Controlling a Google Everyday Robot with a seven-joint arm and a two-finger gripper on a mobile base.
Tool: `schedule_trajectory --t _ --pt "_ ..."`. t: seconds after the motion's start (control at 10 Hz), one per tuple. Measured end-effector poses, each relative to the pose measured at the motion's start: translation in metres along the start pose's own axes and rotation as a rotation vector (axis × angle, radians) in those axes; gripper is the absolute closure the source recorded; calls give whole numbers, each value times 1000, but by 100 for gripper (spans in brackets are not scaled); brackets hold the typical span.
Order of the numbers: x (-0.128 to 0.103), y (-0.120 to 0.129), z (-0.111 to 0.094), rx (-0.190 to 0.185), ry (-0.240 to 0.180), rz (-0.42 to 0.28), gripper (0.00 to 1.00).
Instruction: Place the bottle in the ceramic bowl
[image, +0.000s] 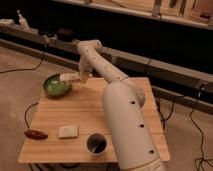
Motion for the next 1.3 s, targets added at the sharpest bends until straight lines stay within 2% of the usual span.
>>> schedule_trajectory --t 0.3,0.7,0.9,1.0,1.2,1.3 --pt "40 29 21 -99 1 -110 89" --pt "73 42 36 -205 37 -232 87" --pt "82 39 42 -235 42 -289 72" --pt "82 36 48 -244 28 -307 60" --pt "75 35 53 -261 -1 -298 42" --pt "71 37 52 -280 -16 -281 29"
